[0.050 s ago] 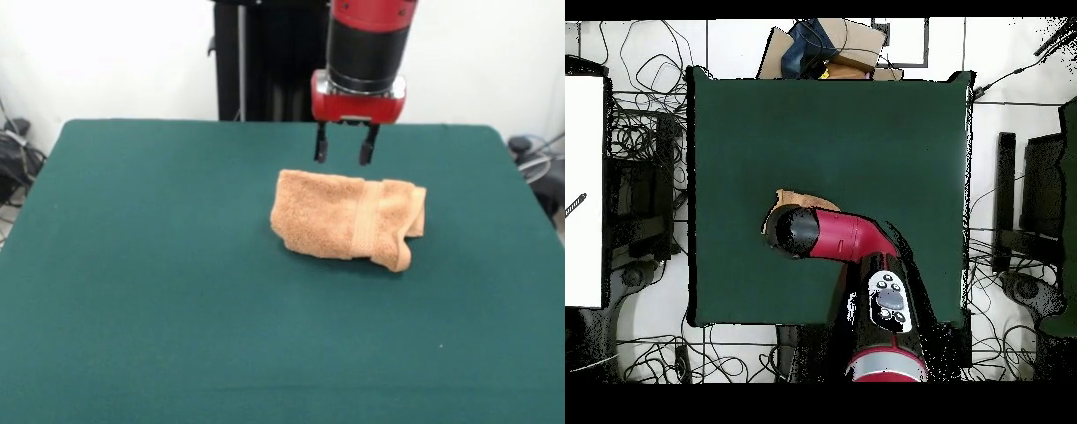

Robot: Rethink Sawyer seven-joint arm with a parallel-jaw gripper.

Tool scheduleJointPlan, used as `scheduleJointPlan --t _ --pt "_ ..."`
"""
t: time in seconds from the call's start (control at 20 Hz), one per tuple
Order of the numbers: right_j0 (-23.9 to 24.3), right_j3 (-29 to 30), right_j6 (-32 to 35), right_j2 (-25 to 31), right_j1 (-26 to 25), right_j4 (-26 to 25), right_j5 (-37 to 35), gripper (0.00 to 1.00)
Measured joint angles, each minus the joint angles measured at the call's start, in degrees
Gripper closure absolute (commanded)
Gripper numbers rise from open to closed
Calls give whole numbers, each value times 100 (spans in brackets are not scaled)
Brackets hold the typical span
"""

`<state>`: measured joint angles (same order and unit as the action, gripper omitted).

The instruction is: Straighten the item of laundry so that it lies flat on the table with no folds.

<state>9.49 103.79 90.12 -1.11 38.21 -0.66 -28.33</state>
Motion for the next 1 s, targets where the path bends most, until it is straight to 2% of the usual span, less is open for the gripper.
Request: scheduleJointPlan --t 1.0 --pt "167 -340 0 0 -379 0 36 0"
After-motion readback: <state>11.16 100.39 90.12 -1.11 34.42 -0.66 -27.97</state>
